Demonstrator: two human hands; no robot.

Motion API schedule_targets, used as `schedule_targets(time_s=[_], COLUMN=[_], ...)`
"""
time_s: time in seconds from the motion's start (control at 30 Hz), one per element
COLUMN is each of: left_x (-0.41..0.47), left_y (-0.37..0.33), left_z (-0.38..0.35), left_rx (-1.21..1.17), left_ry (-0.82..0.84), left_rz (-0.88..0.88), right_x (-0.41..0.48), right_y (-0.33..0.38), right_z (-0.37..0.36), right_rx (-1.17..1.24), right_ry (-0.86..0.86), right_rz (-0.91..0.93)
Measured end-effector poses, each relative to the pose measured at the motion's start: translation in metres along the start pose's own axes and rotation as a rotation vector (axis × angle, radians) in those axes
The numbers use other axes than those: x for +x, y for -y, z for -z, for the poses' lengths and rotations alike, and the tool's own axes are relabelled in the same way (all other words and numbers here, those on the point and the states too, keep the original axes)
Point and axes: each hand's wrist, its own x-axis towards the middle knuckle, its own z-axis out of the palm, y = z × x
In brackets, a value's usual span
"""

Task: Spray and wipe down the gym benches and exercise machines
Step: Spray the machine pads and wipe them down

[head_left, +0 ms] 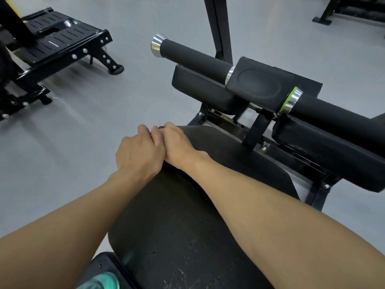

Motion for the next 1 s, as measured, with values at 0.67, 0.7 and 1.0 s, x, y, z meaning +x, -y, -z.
schedule_targets(time_s=[0.67, 0.7, 1.0], left_x=[-0.099, -0.107, -0.169], left_y=[-0.062, -0.069, -0.102], left_z=[-0.021, -0.019, -0.024], left_rx=[0.086, 0.069, 0.016], left_ry=[0.23, 0.236, 0.313], left_rz=[-0.084, -0.094, -0.197], right_x=[-0.146, -0.152, -0.225], right_y=[-0.035, -0.036, -0.057], right_z=[0.044, 0.045, 0.066], right_rx=[-0.054, -0.055, -0.062], right_ry=[-0.079, -0.087, -0.101], right_rz=[-0.127, -0.14, -0.306])
